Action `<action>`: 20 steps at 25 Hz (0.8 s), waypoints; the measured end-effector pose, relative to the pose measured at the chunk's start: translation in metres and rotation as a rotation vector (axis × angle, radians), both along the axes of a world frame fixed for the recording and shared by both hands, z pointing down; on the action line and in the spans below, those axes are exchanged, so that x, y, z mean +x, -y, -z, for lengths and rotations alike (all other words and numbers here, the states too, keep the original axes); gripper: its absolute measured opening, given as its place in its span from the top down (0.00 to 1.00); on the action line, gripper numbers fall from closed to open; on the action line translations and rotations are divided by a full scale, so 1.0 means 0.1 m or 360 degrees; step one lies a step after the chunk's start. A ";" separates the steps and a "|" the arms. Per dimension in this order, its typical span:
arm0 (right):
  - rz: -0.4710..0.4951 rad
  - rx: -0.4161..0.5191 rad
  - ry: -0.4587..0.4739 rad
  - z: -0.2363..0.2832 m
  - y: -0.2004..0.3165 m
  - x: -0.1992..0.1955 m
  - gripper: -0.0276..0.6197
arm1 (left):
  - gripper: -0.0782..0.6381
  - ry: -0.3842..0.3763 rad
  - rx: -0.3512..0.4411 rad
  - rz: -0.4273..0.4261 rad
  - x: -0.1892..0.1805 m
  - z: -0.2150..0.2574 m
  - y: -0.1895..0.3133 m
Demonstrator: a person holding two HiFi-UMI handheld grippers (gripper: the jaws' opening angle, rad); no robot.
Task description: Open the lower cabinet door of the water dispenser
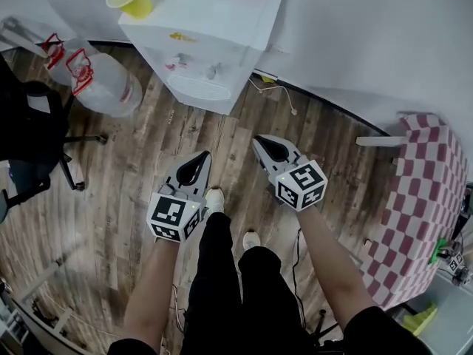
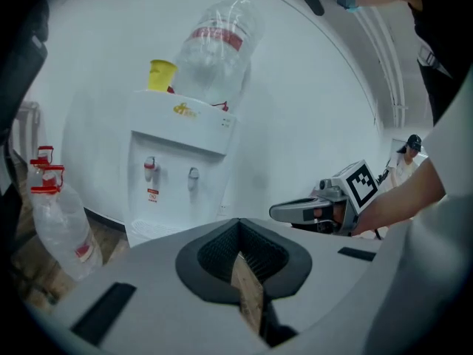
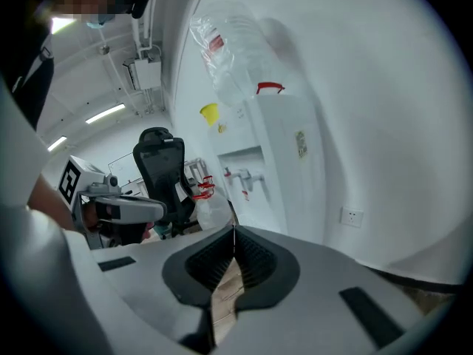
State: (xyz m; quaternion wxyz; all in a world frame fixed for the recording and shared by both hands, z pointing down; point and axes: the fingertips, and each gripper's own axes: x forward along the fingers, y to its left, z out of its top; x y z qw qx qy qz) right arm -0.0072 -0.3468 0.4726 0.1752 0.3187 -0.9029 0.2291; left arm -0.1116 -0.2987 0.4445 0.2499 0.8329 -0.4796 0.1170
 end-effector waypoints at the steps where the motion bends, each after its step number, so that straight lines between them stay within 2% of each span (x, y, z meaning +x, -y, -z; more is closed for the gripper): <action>1: 0.0010 0.0012 -0.0001 -0.15 0.04 -0.04 0.92 | 0.87 0.0001 0.0014 0.0009 -0.02 -0.14 0.04; 7: 0.0001 0.0170 0.0056 -1.02 0.42 -0.14 0.92 | 0.87 0.0030 0.0100 0.0091 -0.16 -1.18 0.19; 13: 0.0058 0.0309 0.0067 -1.89 0.78 -0.15 0.92 | 0.87 0.0064 0.0148 0.0129 -0.21 -2.13 0.24; 16: 0.0063 0.0365 0.0062 -2.23 0.94 -0.14 0.92 | 0.87 0.0073 0.0167 0.0119 -0.18 -2.50 0.34; 20: 0.0071 0.0436 0.0060 -2.54 1.08 -0.17 0.92 | 0.87 0.0071 0.0252 0.0095 -0.11 -2.76 0.49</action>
